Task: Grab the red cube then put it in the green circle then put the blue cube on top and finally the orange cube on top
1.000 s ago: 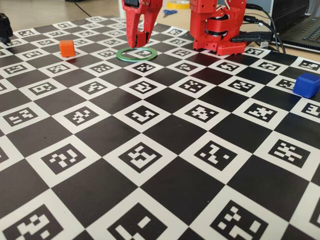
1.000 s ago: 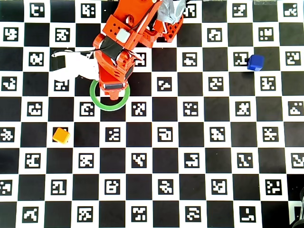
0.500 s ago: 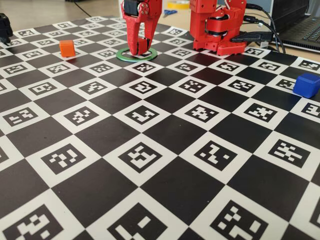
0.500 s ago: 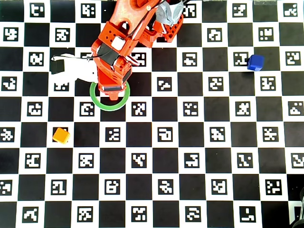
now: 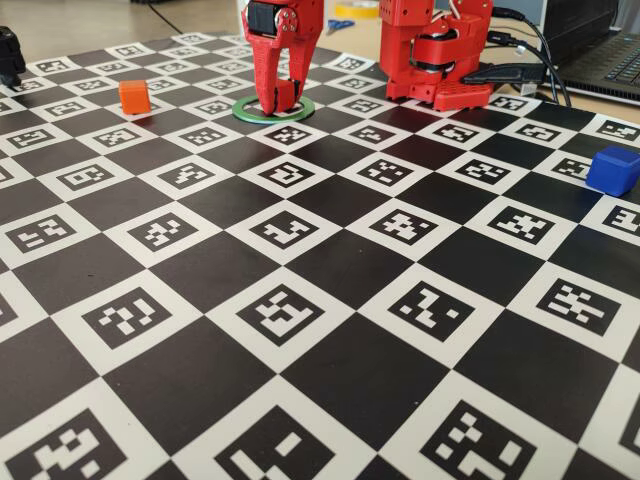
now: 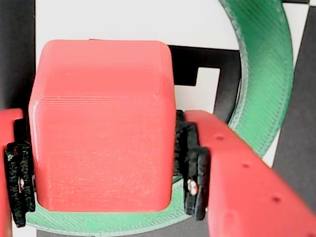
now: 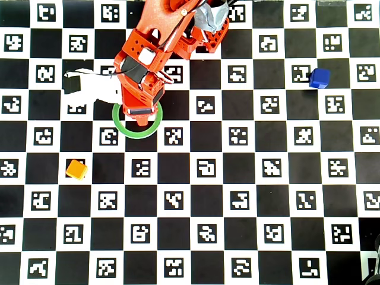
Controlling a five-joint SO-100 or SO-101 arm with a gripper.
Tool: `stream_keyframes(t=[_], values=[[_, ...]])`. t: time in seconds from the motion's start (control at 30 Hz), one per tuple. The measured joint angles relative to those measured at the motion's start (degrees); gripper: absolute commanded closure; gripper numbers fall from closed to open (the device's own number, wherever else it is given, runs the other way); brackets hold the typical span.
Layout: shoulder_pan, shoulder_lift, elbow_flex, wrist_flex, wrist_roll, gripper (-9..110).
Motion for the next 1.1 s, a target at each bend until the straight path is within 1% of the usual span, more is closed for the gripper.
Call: stream_keyframes(t=[0.13,0.6,1.1], values=[[0.0,0.0,0.0,-0.1,0.1,74],[1.4,0.0,0.0,0.6,0.9,60],[1.9,6.8,-2.4,6.9,1.4,58]])
